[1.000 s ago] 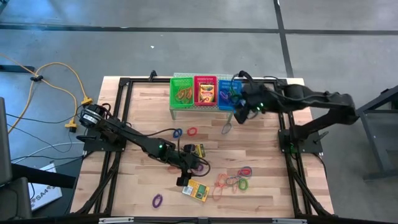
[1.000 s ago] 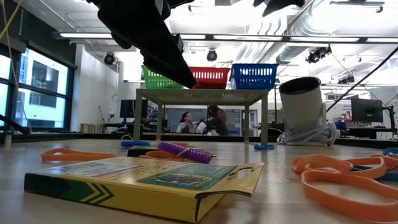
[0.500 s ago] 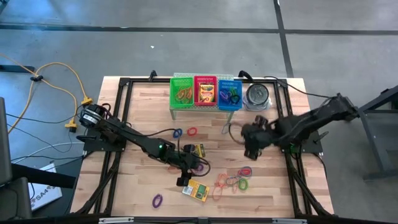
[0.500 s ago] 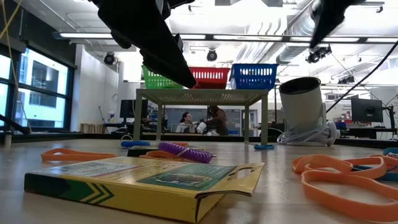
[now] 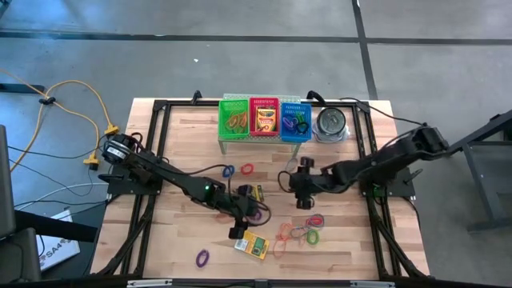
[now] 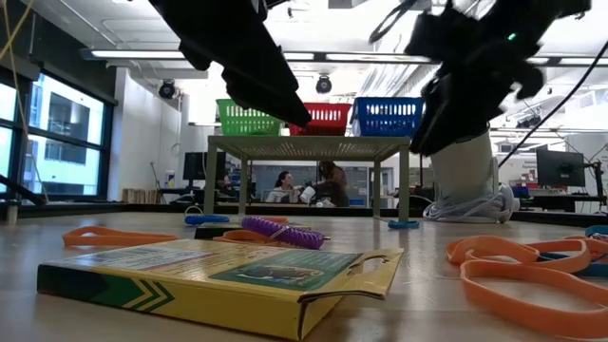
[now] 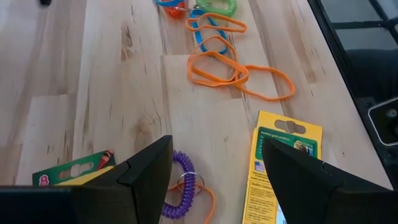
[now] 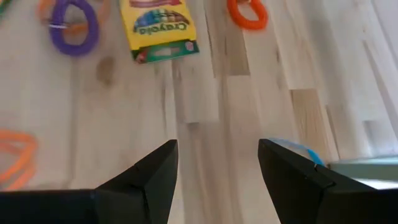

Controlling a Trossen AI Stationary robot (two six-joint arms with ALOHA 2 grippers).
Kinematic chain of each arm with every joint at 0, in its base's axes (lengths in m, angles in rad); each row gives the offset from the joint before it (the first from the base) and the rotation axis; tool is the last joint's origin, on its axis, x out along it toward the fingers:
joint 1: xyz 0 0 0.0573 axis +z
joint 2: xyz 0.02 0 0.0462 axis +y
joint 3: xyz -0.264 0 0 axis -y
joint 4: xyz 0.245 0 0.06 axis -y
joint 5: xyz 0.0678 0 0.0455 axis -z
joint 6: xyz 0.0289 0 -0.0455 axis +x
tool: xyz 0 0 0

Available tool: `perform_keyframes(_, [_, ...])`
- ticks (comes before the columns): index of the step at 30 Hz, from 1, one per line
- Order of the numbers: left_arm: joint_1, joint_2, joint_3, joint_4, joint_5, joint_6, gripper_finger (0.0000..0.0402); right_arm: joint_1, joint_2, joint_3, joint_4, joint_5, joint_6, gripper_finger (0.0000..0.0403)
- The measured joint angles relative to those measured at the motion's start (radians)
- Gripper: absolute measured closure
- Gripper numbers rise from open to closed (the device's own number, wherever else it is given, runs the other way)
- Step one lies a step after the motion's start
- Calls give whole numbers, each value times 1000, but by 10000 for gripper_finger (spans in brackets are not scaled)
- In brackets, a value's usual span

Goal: Pick & Place Office Desk Supplies
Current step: Put the top blue rubber band into the green bin on the shelf

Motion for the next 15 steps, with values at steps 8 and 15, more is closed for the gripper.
perform_keyframes(8, [0,0,0,0,0,1,160,-88,148,0,35,19,-1,192])
perform_keyframes(15, [0,0,0,0,0,9,160,-136,243,-1,77,27,-4,192])
